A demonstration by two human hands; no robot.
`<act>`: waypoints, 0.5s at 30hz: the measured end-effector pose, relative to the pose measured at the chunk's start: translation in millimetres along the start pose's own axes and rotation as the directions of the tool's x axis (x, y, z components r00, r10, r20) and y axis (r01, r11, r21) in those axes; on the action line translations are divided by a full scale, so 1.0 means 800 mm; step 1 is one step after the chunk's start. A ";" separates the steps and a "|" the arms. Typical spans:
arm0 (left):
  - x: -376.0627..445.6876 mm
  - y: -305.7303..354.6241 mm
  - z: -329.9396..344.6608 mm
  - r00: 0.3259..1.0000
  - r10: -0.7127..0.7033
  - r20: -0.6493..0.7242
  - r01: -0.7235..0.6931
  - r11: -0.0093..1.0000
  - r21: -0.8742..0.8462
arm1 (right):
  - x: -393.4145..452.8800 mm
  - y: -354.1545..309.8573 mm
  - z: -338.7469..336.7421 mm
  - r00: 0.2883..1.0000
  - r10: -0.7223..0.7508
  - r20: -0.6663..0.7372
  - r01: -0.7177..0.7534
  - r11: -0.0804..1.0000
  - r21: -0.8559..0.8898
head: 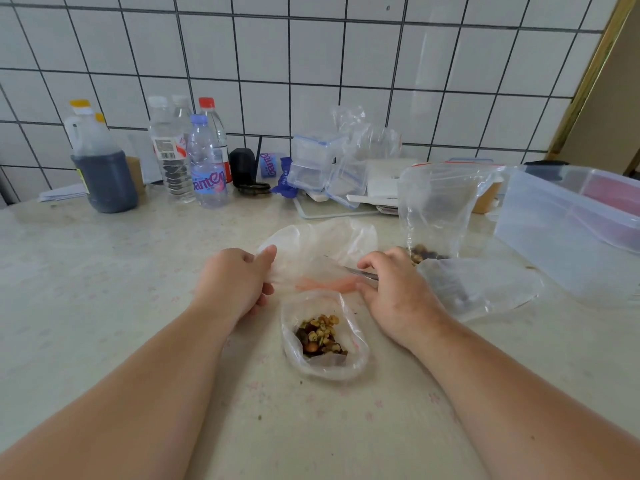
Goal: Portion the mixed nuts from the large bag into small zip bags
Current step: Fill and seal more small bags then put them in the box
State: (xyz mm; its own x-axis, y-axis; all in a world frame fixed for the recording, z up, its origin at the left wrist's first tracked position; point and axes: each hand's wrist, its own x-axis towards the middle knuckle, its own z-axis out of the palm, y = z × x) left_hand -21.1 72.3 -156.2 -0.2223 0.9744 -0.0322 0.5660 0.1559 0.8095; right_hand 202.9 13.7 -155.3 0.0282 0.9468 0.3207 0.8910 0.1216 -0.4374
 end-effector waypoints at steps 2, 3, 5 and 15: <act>-0.003 0.000 -0.005 0.997 0.047 -0.062 -0.044 0.998 0.040 | -0.005 -0.002 -0.008 1.000 -0.005 -0.023 0.004 1.000 -0.019; -0.004 0.000 -0.008 0.993 0.067 -0.100 -0.062 0.997 0.048 | -0.007 -0.003 -0.013 0.998 -0.016 -0.056 0.015 0.999 -0.033; -0.006 0.001 -0.017 0.982 0.093 -0.166 -0.088 0.996 0.032 | -0.012 -0.007 -0.024 0.986 -0.057 -0.154 0.050 0.998 -0.049; -0.042 0.019 -0.019 0.910 0.306 0.279 -0.343 0.935 0.092 | -0.036 -0.023 -0.055 0.969 0.056 0.239 -0.072 0.996 0.057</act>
State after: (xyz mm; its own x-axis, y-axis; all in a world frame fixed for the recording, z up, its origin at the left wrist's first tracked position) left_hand -16.8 39.3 -133.8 0.1921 0.9798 0.0551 0.6783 -0.1731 0.7141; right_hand 205.8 -28.8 -119.3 -0.0308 0.9959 0.0852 0.8595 0.0699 -0.5063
